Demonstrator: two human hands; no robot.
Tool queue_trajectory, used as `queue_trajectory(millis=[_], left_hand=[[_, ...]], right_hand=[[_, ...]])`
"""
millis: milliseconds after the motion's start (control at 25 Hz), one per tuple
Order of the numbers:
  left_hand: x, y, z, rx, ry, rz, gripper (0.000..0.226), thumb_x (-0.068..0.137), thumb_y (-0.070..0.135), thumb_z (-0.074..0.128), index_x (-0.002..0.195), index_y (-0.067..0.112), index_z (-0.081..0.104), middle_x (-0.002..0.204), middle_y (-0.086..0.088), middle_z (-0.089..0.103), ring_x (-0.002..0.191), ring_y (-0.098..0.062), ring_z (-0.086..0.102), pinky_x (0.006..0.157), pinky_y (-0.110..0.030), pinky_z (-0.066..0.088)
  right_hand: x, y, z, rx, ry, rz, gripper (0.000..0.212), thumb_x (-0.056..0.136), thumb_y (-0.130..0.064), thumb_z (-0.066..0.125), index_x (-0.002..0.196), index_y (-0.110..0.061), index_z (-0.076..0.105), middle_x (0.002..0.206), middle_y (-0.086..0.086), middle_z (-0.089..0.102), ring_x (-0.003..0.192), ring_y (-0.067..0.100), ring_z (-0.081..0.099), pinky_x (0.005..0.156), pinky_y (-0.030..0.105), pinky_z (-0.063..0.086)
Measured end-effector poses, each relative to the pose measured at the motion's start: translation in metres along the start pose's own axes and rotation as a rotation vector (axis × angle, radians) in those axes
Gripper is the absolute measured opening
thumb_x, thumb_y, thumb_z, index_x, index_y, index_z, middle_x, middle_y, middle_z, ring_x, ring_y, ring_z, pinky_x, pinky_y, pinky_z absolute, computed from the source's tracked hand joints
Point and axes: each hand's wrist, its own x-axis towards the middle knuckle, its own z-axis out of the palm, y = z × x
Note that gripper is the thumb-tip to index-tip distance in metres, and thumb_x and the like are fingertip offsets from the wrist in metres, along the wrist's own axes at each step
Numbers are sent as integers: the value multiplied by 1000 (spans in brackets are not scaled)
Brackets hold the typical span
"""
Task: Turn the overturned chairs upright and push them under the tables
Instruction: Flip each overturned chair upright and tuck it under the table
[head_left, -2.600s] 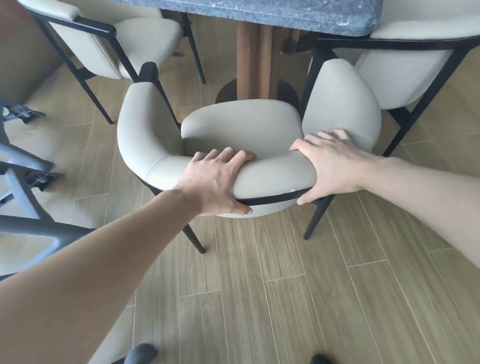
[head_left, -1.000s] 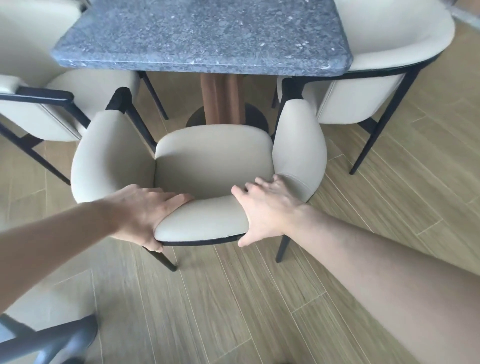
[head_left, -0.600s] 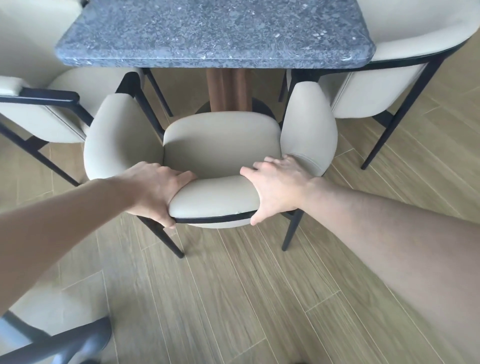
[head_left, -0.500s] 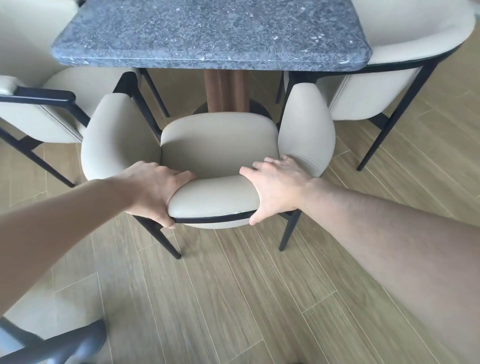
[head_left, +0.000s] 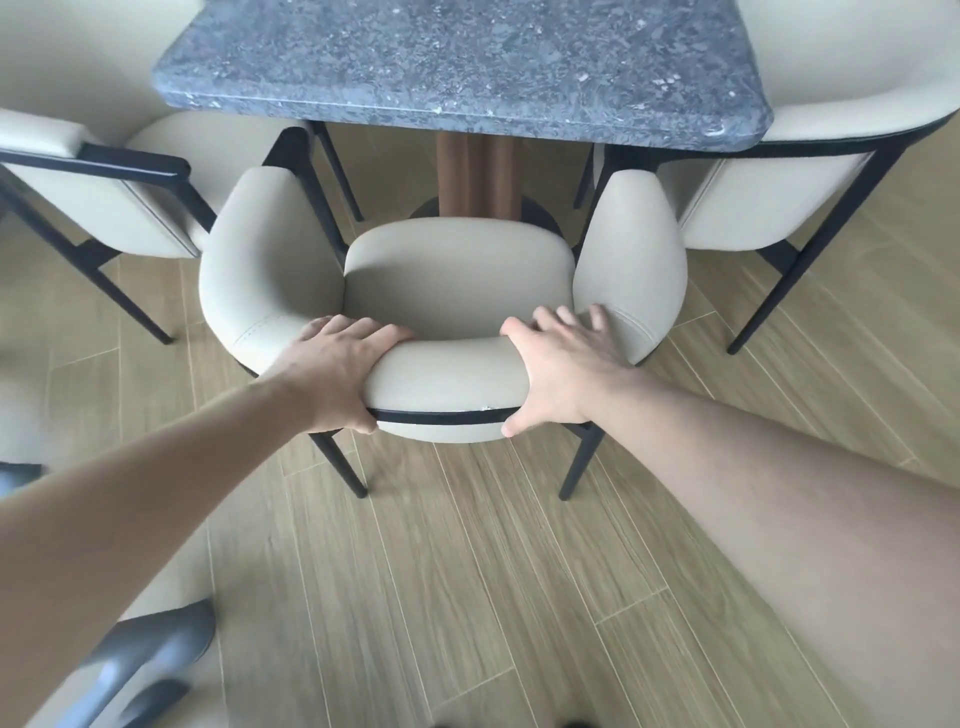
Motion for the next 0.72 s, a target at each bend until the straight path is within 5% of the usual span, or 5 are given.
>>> queue_trajectory(millis=[200, 320, 400, 520, 720], left_hand=[[-40, 38, 7, -135, 74, -175, 101, 82, 30, 78, 161, 29, 15, 168, 3, 18, 157, -24, 7, 126, -41, 8], [-63, 62, -17, -766, 166, -282, 79, 89, 28, 75, 156, 24, 33, 160, 0, 39, 147, -20, 30, 114, -32, 30], [-85, 74, -41, -1079, 339, -363, 66, 94, 25, 70, 152, 27, 38, 150, 4, 49, 133, -10, 42, 102, -26, 35], [-121, 93, -76, -1236, 509, -443, 55, 97, 23, 67, 146, 32, 45, 145, 10, 54, 131, -7, 47, 103, -26, 38], [-193, 125, -144, -1410, 671, -510, 38, 100, 21, 63, 136, 30, 56, 138, 16, 58, 125, 1, 55, 74, -4, 47]], right_hand=[[-25, -21, 12, 148, 60, 190, 104, 69, -44, 82, 151, -30, 19, 162, 6, 17, 153, 25, 5, 123, 54, -1], [-43, -25, 5, 285, -9, 187, 91, 86, -21, 65, 158, -23, 9, 168, 4, 1, 155, 25, -6, 125, 46, 5], [-54, -23, -14, 485, -47, 170, 73, 90, -15, 55, 156, -17, 23, 167, 5, 14, 153, 23, 12, 120, 36, 21], [-74, -24, -52, 802, -17, 153, 51, 94, -20, 54, 145, -19, 47, 151, 2, 46, 128, 22, 52, 96, 28, 41], [-145, -55, -135, 1169, 119, -157, 36, 94, -25, 63, 130, -26, 62, 132, -9, 63, 109, -4, 61, 81, 1, 41]])
